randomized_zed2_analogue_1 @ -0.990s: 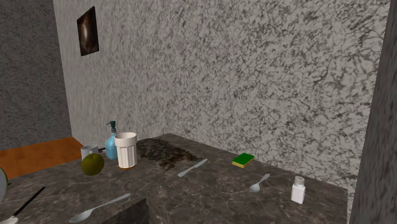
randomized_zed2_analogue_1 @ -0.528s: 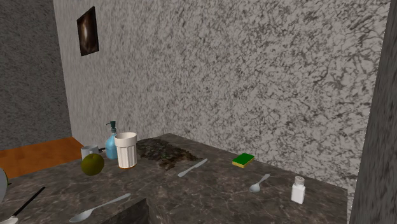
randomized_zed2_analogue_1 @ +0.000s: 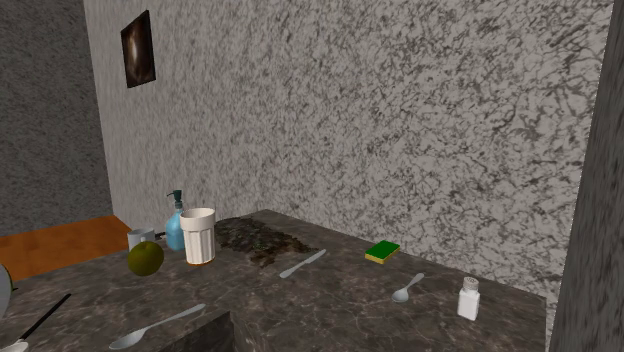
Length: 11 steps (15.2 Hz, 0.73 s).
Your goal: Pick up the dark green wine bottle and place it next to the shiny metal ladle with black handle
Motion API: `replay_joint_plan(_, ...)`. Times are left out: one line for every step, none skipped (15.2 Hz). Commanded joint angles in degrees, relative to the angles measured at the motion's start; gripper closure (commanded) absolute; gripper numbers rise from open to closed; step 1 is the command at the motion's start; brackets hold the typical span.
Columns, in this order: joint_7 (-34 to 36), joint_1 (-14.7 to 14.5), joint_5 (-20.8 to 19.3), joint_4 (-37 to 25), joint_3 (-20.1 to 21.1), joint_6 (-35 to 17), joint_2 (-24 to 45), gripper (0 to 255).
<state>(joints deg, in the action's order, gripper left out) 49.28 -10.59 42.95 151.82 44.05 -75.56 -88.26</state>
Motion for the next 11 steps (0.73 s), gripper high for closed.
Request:
replay_joint_plan(0.0,1.0,-2.1,-2.8,-2.3,1.5,1.4,0)
replay_joint_plan(0.1,1.6,-3.3,-4.7,-3.6,2.4,2.4,0)
replay_joint_plan(0.2,2.1,-4.2,-6.2,-4.5,3.1,3.2,0)
replay_joint_plan(0.2,2.1,-4.2,-6.2,-4.5,3.1,3.2,0)
replay_joint_plan(0.2,2.1,-4.2,-6.2,-4.5,3.1,3.2,0)
replay_joint_plan(0.2,2.1,-4.2,-6.2,-4.5,3.1,3.2,0)
replay_joint_plan(0.2,2.1,-4.2,-6.2,-4.5,3.1,3.2,0)
replay_joint_plan(0.2,2.1,-4.2,-6.2,-4.5,3.1,3.2,0)
replay_joint_plan(0.2,2.1,-4.2,-6.2,-4.5,3.1,3.2,0)
replay_joint_plan(0.2,2.1,-4.2,-6.2,-4.5,3.1,3.2,0)
replay_joint_plan(0.2,2.1,-4.2,-6.2,-4.5,3.1,3.2,0)
